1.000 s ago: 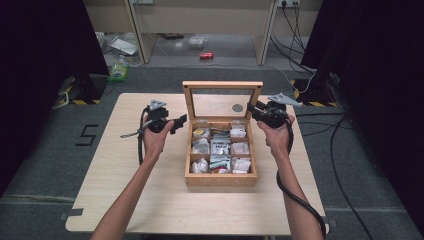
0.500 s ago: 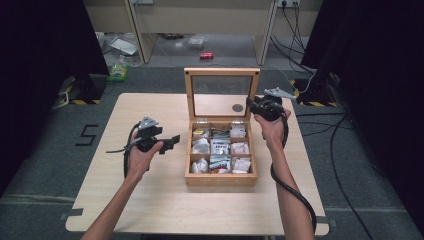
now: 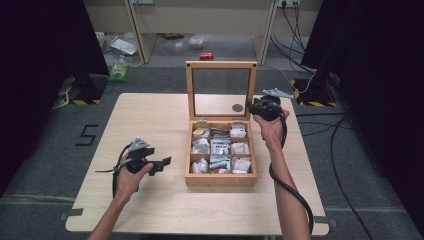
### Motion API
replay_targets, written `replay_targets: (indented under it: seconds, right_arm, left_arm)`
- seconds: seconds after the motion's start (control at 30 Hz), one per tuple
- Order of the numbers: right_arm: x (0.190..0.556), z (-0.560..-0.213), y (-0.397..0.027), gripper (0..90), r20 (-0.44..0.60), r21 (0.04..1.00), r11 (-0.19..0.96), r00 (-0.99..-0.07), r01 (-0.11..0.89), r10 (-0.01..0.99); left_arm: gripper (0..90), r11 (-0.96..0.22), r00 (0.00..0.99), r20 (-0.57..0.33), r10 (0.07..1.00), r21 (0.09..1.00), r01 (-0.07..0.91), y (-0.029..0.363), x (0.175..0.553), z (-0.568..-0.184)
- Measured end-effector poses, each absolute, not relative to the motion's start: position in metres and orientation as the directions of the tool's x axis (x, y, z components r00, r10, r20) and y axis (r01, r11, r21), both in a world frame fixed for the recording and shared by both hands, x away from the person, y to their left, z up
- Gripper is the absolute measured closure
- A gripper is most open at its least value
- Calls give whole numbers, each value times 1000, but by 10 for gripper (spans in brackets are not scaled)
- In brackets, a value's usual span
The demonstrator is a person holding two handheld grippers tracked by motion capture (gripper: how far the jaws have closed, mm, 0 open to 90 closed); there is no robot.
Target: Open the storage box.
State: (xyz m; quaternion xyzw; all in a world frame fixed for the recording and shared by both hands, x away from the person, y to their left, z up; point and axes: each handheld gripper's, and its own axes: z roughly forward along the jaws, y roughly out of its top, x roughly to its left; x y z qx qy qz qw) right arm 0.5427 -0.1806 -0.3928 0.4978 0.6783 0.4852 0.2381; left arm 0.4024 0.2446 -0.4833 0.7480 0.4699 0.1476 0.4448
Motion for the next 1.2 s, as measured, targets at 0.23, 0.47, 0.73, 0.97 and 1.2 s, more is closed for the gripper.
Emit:
replay_targets:
  seconds: [0.23, 0.47, 0.73, 0.97, 1.2]
  right_arm:
    - [533, -394, -190, 592, 163, 891, 41, -403, 452, 901]
    - [519, -398, -201, 585, 147, 881, 81, -431, 466, 890]
    - [505, -400, -206, 574, 132, 870, 121, -463, 478, 876]
    - [492, -399, -203, 568, 138, 869, 137, -499, 475, 855]
    - [478, -399, -199, 560, 138, 864, 157, -525, 479, 840]
  left_arm:
    - [151, -194, 493, -166, 854, 778, 598, 259, 390, -504]
    - [152, -231, 494, -134, 859, 760, 608, 263, 380, -516]
    - [152, -246, 490, -112, 865, 755, 608, 267, 372, -522]
    - [140, -317, 504, -26, 863, 749, 582, 267, 371, -523]
    - [137, -328, 518, -24, 855, 748, 577, 268, 371, -524]
